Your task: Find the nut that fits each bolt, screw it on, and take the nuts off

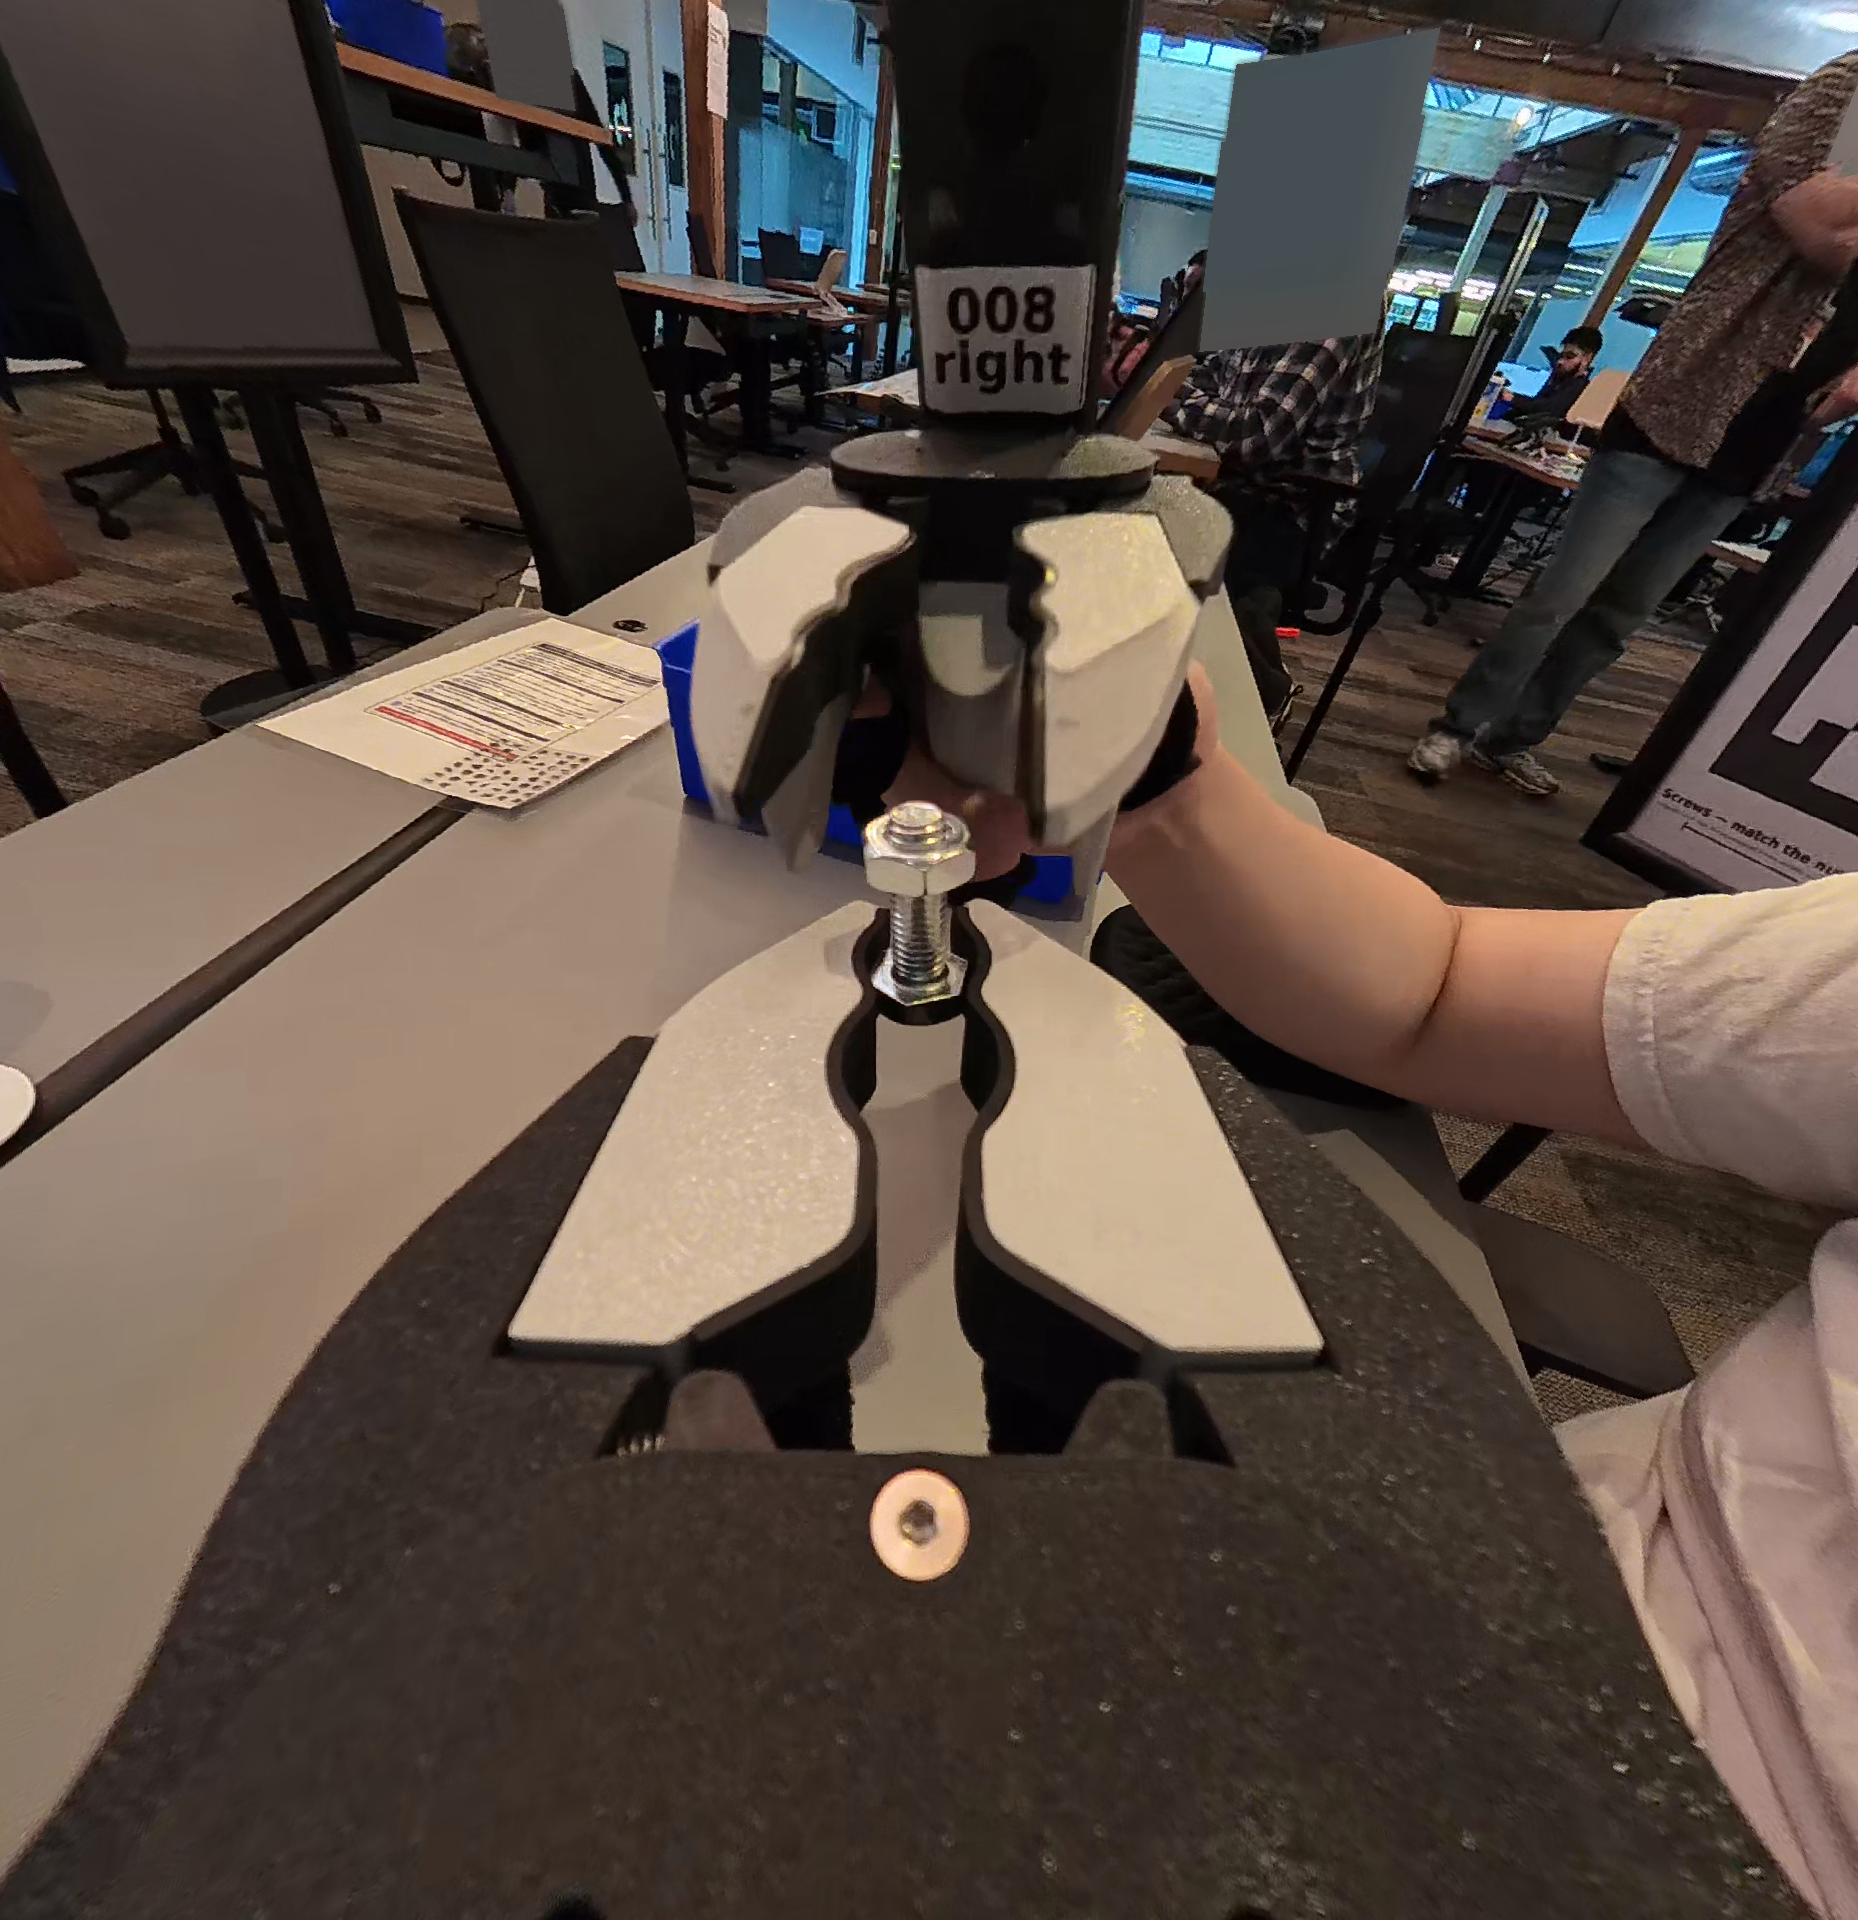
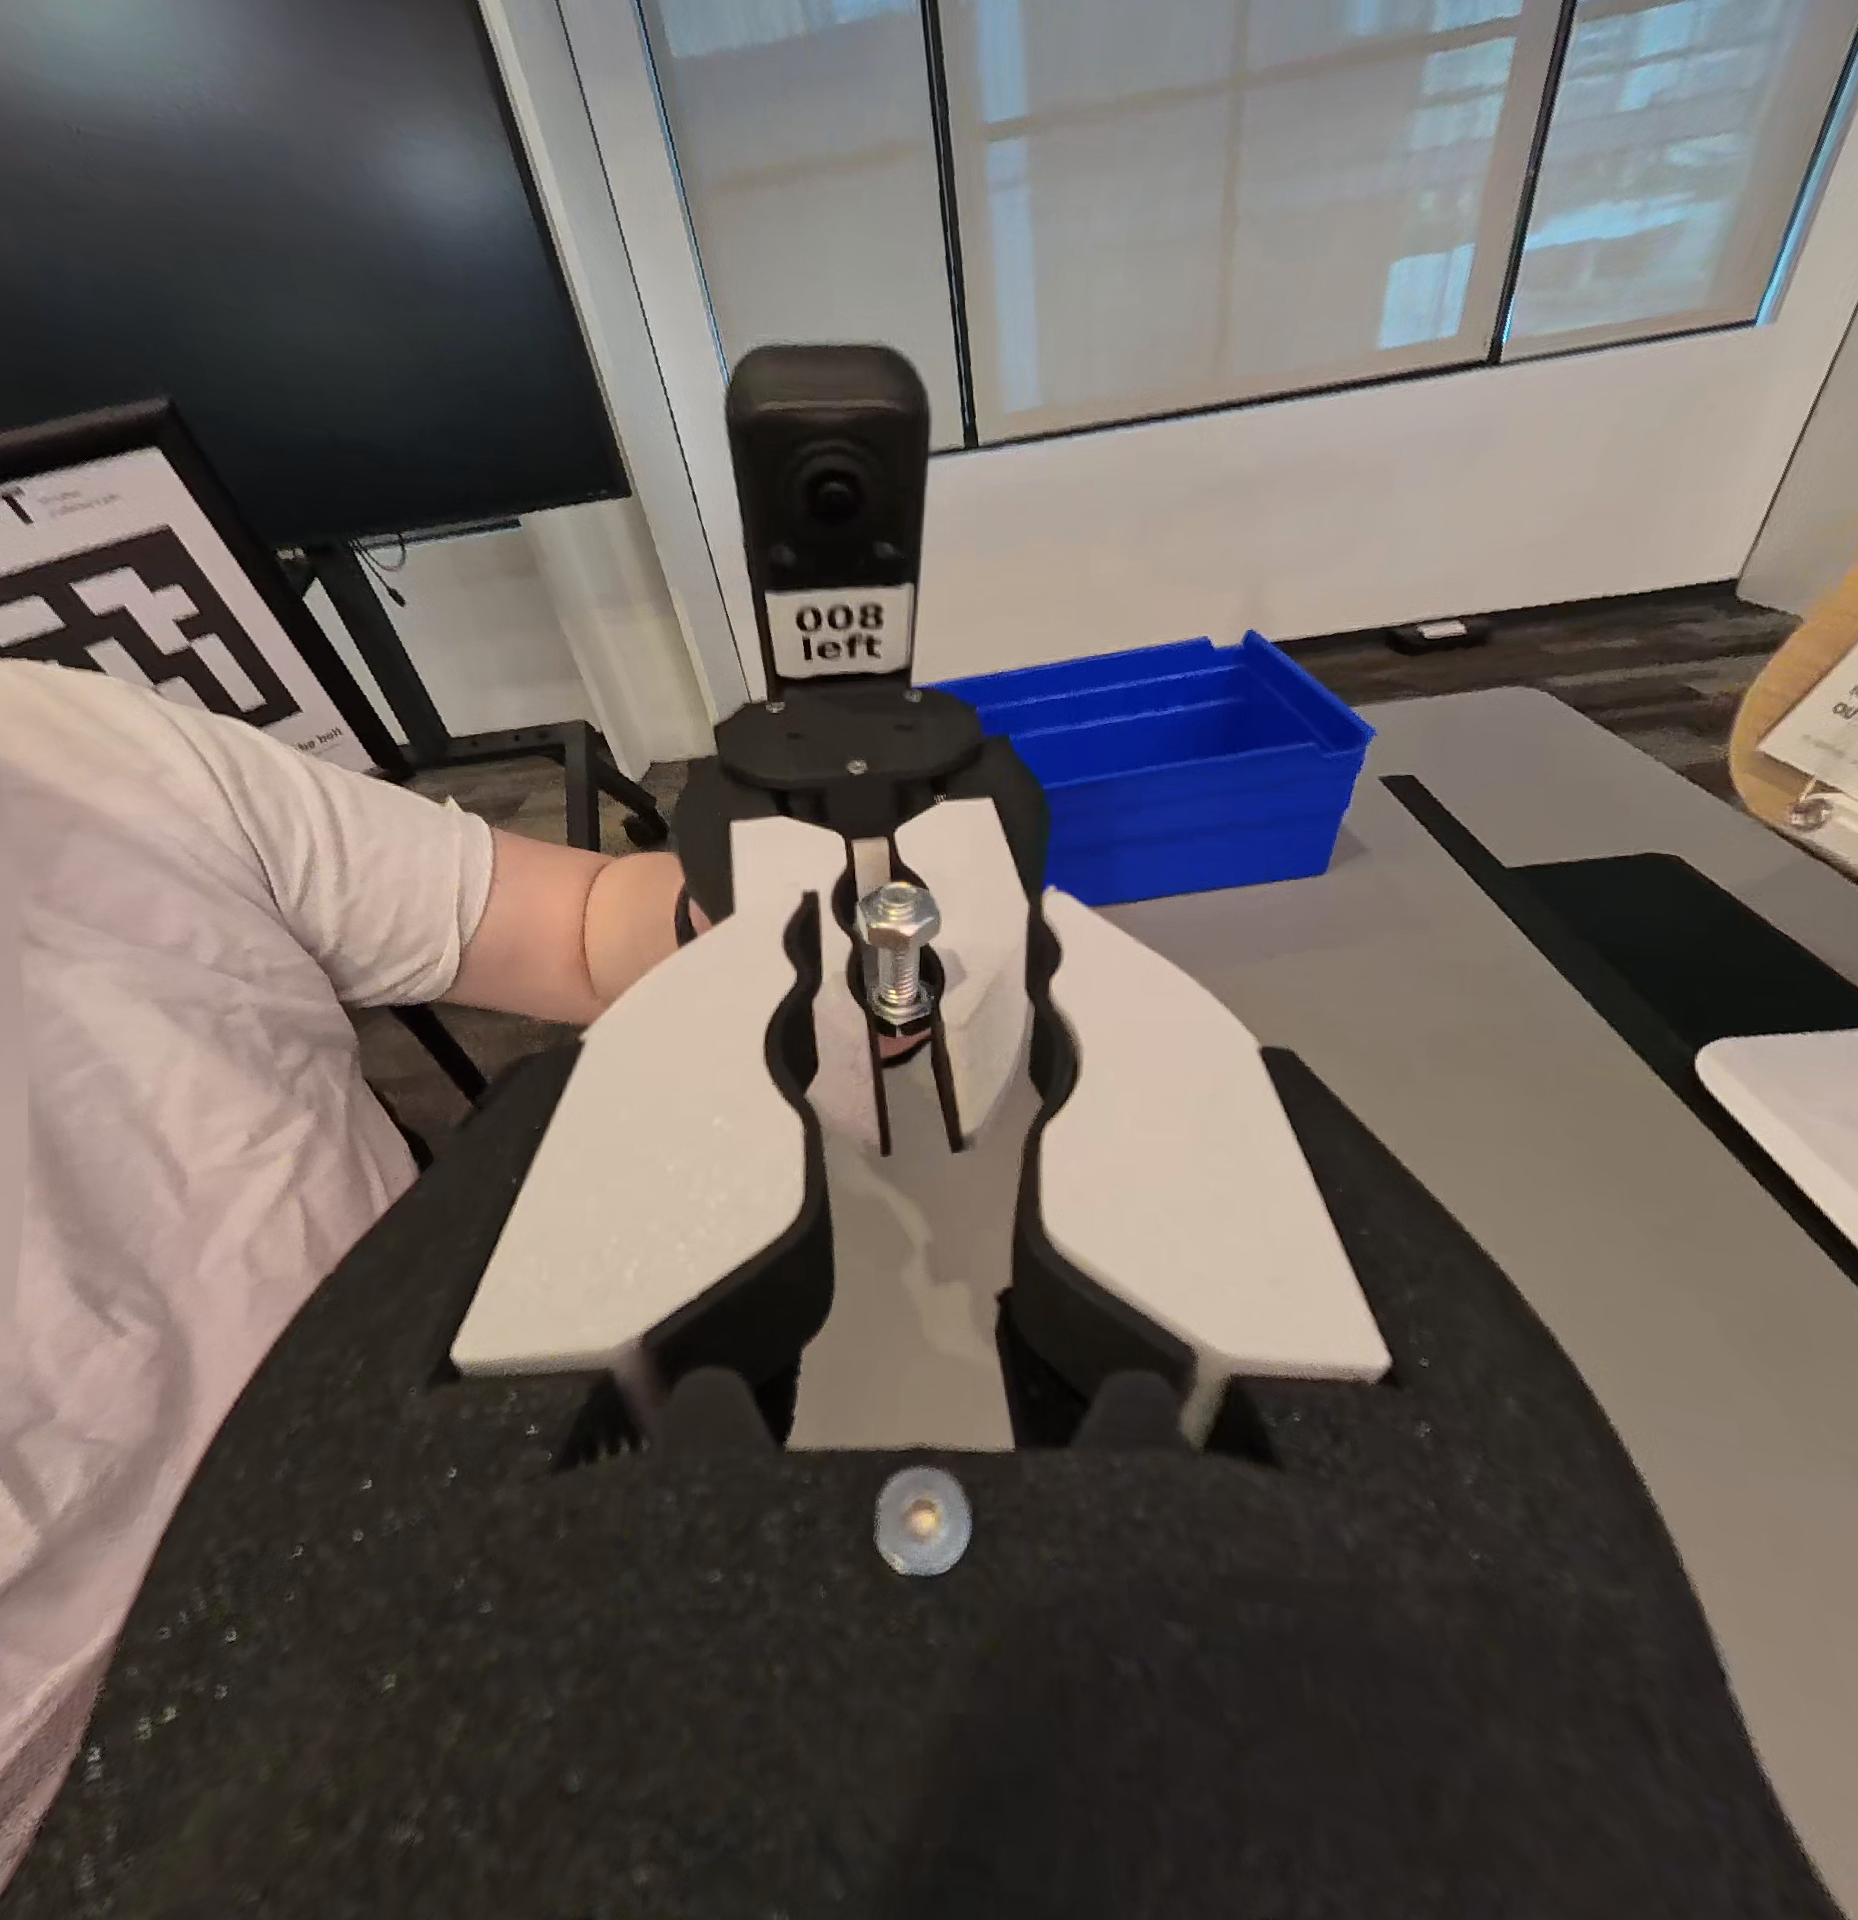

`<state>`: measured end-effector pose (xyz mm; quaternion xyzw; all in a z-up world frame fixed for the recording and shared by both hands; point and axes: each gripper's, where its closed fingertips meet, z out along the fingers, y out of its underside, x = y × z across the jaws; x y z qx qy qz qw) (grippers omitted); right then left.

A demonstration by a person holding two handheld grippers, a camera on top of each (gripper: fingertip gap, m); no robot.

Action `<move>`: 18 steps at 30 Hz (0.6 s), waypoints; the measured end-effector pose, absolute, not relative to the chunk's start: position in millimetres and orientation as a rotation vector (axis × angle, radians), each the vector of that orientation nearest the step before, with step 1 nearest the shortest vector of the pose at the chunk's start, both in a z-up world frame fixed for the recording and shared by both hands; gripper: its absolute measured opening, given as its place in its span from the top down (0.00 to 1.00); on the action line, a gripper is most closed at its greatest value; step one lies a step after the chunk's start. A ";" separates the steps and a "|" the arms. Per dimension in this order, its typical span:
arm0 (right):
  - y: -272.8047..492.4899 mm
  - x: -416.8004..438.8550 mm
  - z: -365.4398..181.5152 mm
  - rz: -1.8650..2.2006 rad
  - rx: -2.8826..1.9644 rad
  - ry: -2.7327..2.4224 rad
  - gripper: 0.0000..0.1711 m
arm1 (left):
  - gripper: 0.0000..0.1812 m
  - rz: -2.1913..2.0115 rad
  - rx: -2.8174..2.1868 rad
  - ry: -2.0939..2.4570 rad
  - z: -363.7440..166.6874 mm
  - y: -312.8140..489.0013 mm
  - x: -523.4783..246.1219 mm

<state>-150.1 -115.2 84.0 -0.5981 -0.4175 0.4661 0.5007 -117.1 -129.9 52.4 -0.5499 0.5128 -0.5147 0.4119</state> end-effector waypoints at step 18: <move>-108.5 -143.7 74.3 1.135 -1.487 -1.008 0.78 | 0.94 -1.293 -1.384 1.287 52.3 -131.0 -116.7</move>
